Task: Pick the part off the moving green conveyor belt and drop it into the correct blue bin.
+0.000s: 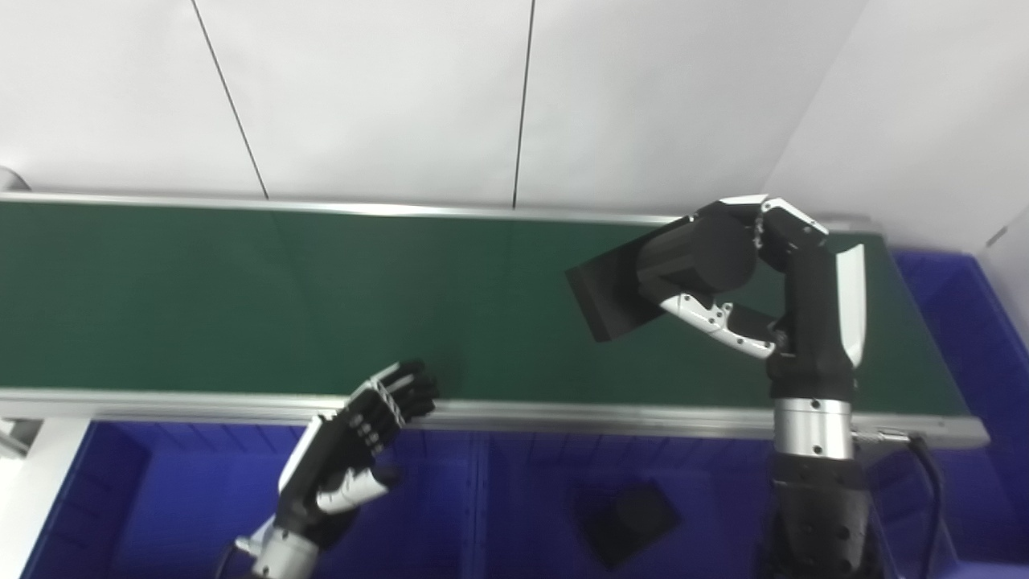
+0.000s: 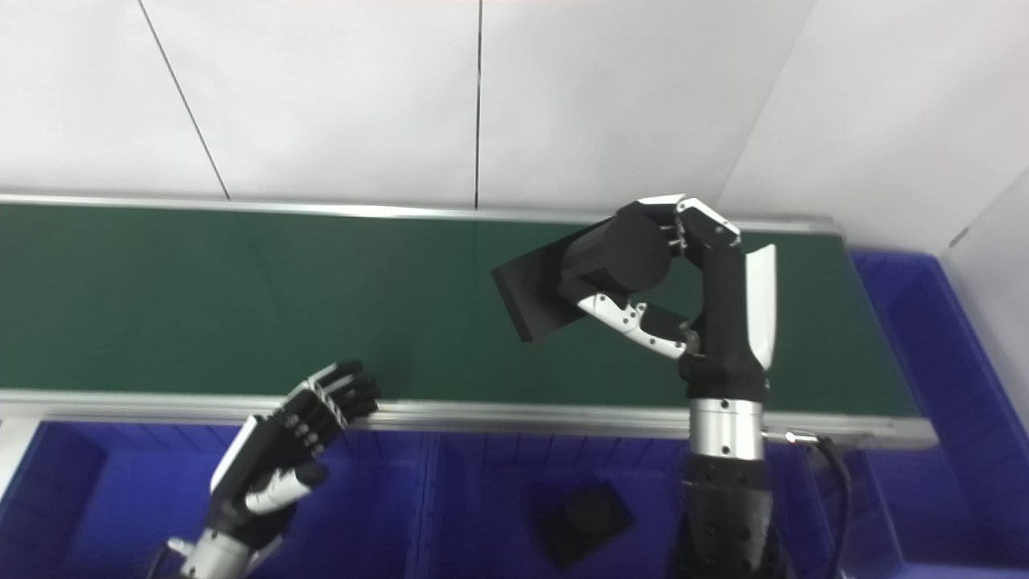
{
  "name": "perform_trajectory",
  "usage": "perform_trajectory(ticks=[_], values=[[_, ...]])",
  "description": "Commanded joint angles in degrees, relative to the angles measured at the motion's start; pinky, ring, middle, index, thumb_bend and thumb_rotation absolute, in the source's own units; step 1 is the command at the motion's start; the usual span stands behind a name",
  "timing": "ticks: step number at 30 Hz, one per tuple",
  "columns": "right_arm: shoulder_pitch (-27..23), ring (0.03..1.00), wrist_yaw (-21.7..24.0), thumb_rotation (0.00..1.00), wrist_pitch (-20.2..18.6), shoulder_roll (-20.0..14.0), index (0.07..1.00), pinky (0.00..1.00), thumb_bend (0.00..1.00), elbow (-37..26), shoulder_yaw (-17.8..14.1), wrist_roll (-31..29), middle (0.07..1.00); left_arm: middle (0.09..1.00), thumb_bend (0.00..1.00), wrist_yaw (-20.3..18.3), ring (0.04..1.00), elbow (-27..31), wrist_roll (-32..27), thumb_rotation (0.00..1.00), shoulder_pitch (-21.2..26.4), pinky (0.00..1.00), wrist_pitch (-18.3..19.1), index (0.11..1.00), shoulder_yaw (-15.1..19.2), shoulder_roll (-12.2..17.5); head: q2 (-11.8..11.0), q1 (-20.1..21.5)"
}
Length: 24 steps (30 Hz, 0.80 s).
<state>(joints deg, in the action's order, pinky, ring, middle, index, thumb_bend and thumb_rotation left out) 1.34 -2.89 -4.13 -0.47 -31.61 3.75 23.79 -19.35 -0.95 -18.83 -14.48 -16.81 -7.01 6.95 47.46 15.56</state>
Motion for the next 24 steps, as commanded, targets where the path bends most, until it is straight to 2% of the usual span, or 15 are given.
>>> perform_trajectory(ticks=[1,9,14,18,20,24], values=[[1.82,0.469,-0.36,0.00,-0.20,0.57,0.493,0.33,0.50,-3.38,-0.66,-0.15,0.533,0.788,0.93,-0.76,0.778,2.81,-1.02,0.46,0.09,0.79,-0.04,0.825,0.48,0.40,0.69,0.15],[12.87,0.455,-2.58,0.00,2.40,2.19,0.490,0.33,0.50,-5.30,-2.12,2.21,0.518,0.784,0.95,-0.52,0.774,6.06,-1.14,0.49,-0.44,0.78,3.11,0.828,1.51,0.78,2.75,1.33],[17.92,0.458,-4.45,0.00,3.83,2.77,0.494,0.35,0.50,-3.99,-2.74,3.45,0.515,0.779,0.96,-0.43,0.769,7.96,-1.38,0.49,-0.80,0.77,4.91,0.825,2.25,0.93,3.91,2.63],[21.00,0.455,-7.08,0.00,5.39,3.48,0.501,0.34,0.50,-0.29,-2.91,4.24,0.516,0.780,0.94,-0.89,0.771,8.66,-1.61,0.49,-0.92,0.78,5.28,0.828,2.74,1.26,4.40,3.15],[22.24,0.460,-9.00,0.00,6.56,3.70,0.488,0.38,0.50,2.98,-3.20,4.47,0.508,0.779,0.93,-0.86,0.771,9.12,-1.56,0.49,-1.00,0.78,5.47,0.828,2.96,1.40,4.66,3.29],[23.10,0.469,-12.09,0.00,8.63,3.86,0.482,0.39,0.50,8.96,-4.13,3.86,0.503,0.777,0.93,-0.82,0.768,9.88,-1.70,0.49,-1.16,0.78,6.22,0.826,3.27,1.44,5.09,3.67]])
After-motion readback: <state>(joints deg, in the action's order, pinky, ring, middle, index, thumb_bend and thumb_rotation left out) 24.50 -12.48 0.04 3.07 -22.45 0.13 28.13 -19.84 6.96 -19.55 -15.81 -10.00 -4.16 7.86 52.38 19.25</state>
